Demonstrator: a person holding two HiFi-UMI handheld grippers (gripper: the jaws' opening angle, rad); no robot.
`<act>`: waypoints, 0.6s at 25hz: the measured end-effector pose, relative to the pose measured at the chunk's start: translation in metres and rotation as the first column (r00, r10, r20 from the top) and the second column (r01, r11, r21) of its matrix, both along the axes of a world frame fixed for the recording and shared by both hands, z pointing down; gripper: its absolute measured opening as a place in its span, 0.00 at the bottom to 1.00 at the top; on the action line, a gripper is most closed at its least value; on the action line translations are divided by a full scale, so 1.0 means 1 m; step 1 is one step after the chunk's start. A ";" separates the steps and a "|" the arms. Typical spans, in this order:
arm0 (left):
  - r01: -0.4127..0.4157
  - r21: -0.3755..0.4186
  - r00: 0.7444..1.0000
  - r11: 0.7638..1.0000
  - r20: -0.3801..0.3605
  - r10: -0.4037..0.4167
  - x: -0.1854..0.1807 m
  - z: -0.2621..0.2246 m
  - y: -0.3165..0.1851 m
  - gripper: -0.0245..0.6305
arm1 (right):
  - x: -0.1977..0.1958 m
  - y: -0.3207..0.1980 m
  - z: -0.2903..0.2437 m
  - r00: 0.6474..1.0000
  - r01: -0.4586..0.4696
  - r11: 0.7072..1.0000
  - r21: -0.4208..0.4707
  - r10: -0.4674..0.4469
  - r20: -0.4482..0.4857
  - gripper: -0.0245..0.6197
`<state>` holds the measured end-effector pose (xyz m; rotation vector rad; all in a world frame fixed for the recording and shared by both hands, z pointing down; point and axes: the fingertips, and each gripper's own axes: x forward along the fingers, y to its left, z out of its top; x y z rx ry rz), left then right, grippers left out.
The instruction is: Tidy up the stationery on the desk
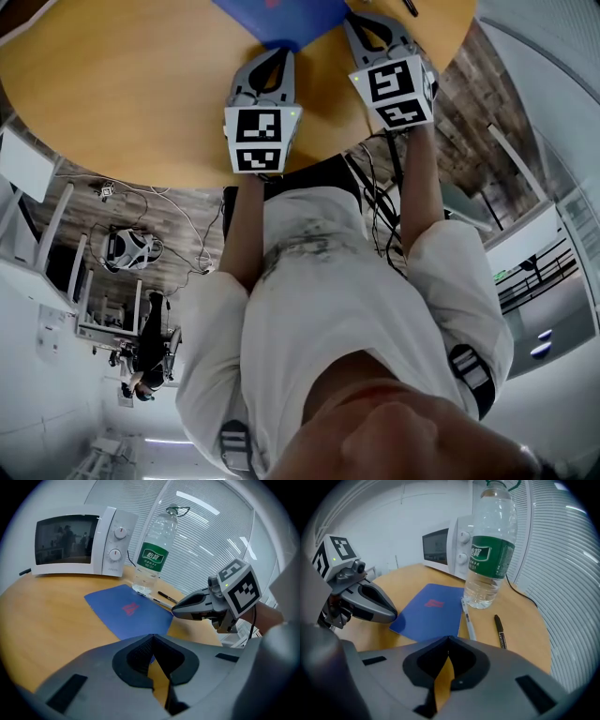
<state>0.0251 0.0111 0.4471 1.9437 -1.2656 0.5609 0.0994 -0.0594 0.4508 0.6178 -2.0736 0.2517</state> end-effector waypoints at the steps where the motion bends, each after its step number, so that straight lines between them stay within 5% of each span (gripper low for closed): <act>1: 0.002 -0.006 1.000 1.000 0.002 -0.002 -0.001 0.001 0.000 0.05 | -0.001 -0.001 0.001 1.000 0.005 1.000 0.000 -0.005 -0.004 0.14; 15: -0.021 -0.097 0.999 0.995 0.036 0.025 0.000 0.016 0.005 0.05 | -0.003 -0.001 0.012 1.000 -0.002 1.000 -0.007 0.002 -0.023 0.14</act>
